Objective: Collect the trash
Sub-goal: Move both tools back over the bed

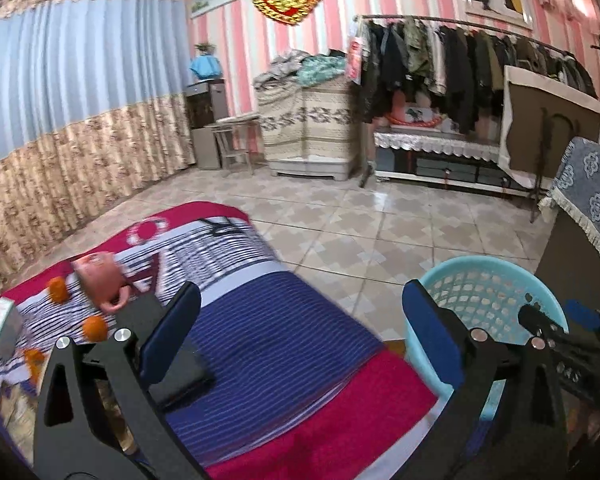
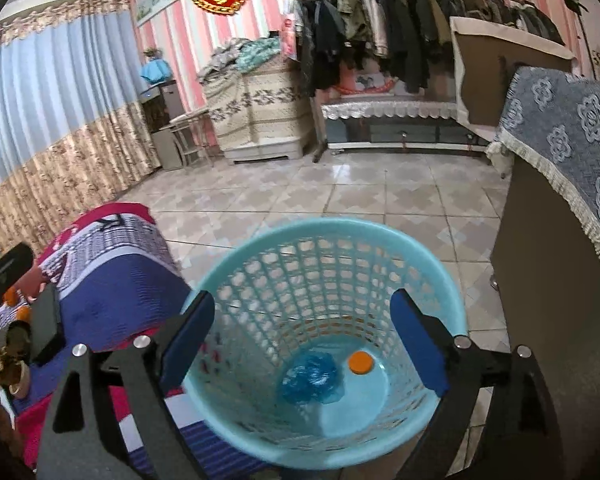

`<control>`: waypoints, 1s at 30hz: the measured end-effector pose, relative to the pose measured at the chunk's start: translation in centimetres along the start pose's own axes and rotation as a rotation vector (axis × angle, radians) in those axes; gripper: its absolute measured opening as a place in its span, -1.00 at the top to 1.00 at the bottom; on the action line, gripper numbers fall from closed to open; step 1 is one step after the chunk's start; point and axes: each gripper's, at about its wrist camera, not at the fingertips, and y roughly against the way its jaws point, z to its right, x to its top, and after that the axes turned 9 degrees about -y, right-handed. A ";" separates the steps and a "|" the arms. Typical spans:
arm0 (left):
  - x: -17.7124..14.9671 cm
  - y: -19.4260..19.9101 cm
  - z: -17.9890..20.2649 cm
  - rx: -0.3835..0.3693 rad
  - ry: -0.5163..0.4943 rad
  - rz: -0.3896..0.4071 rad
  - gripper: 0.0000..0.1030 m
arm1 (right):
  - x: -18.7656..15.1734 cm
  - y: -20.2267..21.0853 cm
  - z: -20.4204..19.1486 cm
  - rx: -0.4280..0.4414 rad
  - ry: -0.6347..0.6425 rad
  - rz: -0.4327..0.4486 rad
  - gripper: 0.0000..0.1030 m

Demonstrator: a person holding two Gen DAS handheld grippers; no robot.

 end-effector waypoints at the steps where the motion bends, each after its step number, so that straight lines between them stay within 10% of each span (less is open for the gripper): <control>1: -0.3 0.7 -0.6 0.002 0.012 -0.001 -0.89 | -0.1 0.3 -0.5 0.008 0.009 0.004 -0.71; 30: -16.3 11.0 -26.2 0.450 0.323 -0.182 -0.89 | -7.6 3.9 -15.6 0.287 0.301 -0.064 -0.89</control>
